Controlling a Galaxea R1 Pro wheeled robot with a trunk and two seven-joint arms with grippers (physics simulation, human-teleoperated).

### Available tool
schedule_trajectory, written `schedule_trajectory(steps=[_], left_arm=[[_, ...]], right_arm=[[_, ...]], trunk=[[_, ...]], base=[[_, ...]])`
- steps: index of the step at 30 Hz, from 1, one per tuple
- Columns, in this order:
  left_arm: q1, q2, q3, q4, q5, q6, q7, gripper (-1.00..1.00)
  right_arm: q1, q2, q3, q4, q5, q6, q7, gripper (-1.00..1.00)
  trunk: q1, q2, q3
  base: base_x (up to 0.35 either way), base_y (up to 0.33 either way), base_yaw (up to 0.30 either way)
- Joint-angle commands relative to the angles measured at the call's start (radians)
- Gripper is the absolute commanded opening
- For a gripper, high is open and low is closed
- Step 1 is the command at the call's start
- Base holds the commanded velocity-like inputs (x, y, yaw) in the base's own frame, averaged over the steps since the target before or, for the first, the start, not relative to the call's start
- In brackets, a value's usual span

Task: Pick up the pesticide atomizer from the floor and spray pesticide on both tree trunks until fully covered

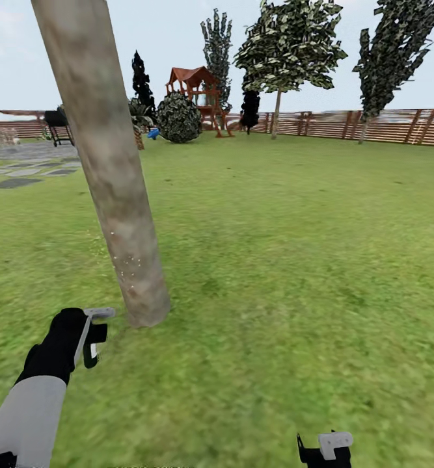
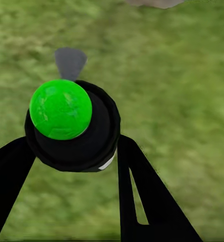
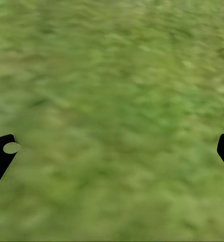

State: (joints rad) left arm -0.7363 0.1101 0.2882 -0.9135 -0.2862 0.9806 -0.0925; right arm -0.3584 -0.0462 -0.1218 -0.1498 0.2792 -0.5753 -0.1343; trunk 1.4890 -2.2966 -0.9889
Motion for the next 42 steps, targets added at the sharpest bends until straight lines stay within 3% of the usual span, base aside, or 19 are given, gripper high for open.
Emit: schedule_trajectory(steps=[1,5,7,8,10,12,14,16,19,23,35,42], left_arm=[[-0.002,0.000,0.002,-0.001,-0.010,0.004,-0.010,-1.00],[-0.007,-0.014,-0.022,-0.001,-0.006,-0.003,-0.020,-1.00],[-0.035,-0.021,-0.112,0.000,-0.004,0.004,-0.048,-1.00],[-0.049,-0.022,-0.139,0.001,-0.003,0.006,-0.060,-1.00],[-0.078,-0.016,-0.158,0.005,-0.002,0.007,-0.072,-1.00],[-0.097,0.008,-0.158,0.008,-0.003,0.007,-0.076,-1.00],[-0.109,0.061,-0.158,0.009,0.001,0.008,-0.089,-1.00],[-0.111,0.078,-0.159,0.006,0.006,0.009,-0.113,-1.00],[-0.117,0.071,-0.163,0.000,0.009,0.007,-0.136,-1.00],[-0.174,0.053,-0.162,0.001,0.007,0.017,-0.137,-1.00],[-0.176,0.066,-0.158,-0.001,0.004,0.021,-0.137,-1.00],[-0.175,0.071,-0.155,-0.001,0.004,0.021,-0.135,-1.00]], right_arm=[[-0.001,0.000,-0.006,0.001,0.011,-0.003,-0.004,1.00],[-0.001,0.000,-0.006,0.001,0.011,-0.003,-0.004,1.00],[-0.001,0.000,-0.006,0.001,0.012,-0.003,-0.004,1.00],[-0.001,0.000,-0.006,0.001,0.012,-0.003,-0.004,1.00],[-0.001,-0.001,-0.006,0.001,0.012,-0.003,-0.004,1.00],[-0.001,-0.001,-0.007,0.001,0.012,-0.003,-0.004,1.00],[-0.001,-0.001,-0.007,0.001,0.012,-0.003,-0.004,1.00],[-0.001,-0.002,-0.007,0.001,0.011,-0.003,-0.004,1.00],[-0.001,-0.003,-0.007,0.001,0.011,-0.003,-0.004,1.00],[-0.001,-0.003,-0.007,0.001,0.011,-0.003,-0.004,1.00],[-0.001,-0.003,-0.007,0.001,0.011,-0.003,-0.004,1.00],[-0.001,-0.003,-0.007,0.001,0.011,-0.003,-0.004,1.00]], trunk=[[0.000,0.000,-0.001],[0.000,0.000,-0.001],[0.000,0.000,-0.001],[0.000,0.000,-0.001],[0.000,0.000,-0.001],[0.000,0.000,-0.001],[0.000,0.000,-0.001],[0.000,0.000,-0.001],[0.000,0.000,-0.001],[0.000,0.000,-0.001],[0.000,0.000,-0.001],[0.000,0.000,-0.001]], base=[[0.000,0.000,0.134],[0.000,0.000,0.037],[0.000,0.000,0.004],[0.000,0.000,0.001],[0.000,0.000,0.000],[0.000,0.000,0.000],[0.000,0.000,0.000],[0.000,0.000,0.000],[0.000,-0.003,0.000],[0.066,-0.171,0.000],[-0.051,-0.266,0.007],[0.022,-0.269,0.242]])
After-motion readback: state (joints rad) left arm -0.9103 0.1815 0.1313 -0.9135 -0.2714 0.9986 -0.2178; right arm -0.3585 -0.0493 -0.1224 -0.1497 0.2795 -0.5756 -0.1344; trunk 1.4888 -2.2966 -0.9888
